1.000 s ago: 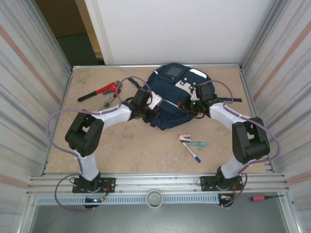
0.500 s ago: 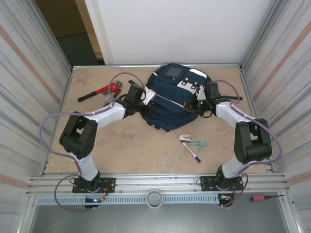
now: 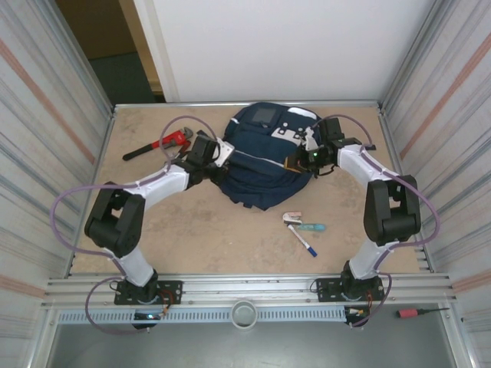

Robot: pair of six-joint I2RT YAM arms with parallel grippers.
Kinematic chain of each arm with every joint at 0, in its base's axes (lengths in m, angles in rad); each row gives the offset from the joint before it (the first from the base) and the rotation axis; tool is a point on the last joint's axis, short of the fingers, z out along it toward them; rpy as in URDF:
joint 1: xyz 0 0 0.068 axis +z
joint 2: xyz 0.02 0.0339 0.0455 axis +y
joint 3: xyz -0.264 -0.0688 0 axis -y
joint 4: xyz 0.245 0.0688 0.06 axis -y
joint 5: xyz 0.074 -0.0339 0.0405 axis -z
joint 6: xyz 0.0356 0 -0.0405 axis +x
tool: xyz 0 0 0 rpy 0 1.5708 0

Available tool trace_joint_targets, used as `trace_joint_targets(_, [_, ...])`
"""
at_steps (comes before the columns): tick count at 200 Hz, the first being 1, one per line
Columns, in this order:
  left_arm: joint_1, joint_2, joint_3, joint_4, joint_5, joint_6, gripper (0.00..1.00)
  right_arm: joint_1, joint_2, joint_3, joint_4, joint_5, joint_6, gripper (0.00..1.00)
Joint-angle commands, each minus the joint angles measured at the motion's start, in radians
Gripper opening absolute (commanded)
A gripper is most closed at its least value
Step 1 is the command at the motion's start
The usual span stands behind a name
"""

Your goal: Pack the student bag

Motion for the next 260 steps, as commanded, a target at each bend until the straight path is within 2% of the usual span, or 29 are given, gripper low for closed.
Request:
trace_joint_targets(1, [0.008, -0.073, -0.049, -0.037, -0.036, -0.014, 0.00, 0.022, 0.006, 0.033, -0.059, -0.072, -0.101, 0.00])
trace_joint_targets(44, [-0.005, -0.093, -0.101, -0.014, 0.011, -0.034, 0.00, -0.055, -0.021, -0.009, -0.061, -0.050, -0.103, 0.00])
trace_joint_targets(71, [-0.005, -0.060, -0.068, -0.026, -0.012, -0.017, 0.00, -0.065, -0.010, 0.015, -0.073, -0.027, -0.098, 0.00])
trace_joint_targets(119, [0.063, -0.044, -0.014, -0.048, -0.030, 0.017, 0.00, -0.095, 0.002, 0.002, -0.118, 0.069, -0.119, 0.00])
trace_joint_targets(146, [0.099, 0.009, 0.033, -0.060, -0.025, 0.024, 0.00, -0.096, 0.010, 0.007, -0.129, 0.076, -0.136, 0.00])
trace_joint_targets(217, [0.109, 0.157, 0.173, -0.003, 0.107, 0.046, 0.00, -0.076, 0.049, 0.037, -0.155, 0.035, -0.189, 0.00])
trace_joint_targets(232, [0.109, 0.184, 0.192, 0.024, 0.116, 0.040, 0.05, -0.075, 0.055, 0.037, -0.158, 0.033, -0.192, 0.00])
trace_joint_targets(260, [0.110, 0.190, 0.205, 0.009, 0.114, 0.031, 0.22, -0.073, 0.060, 0.046, -0.152, 0.031, -0.181, 0.00])
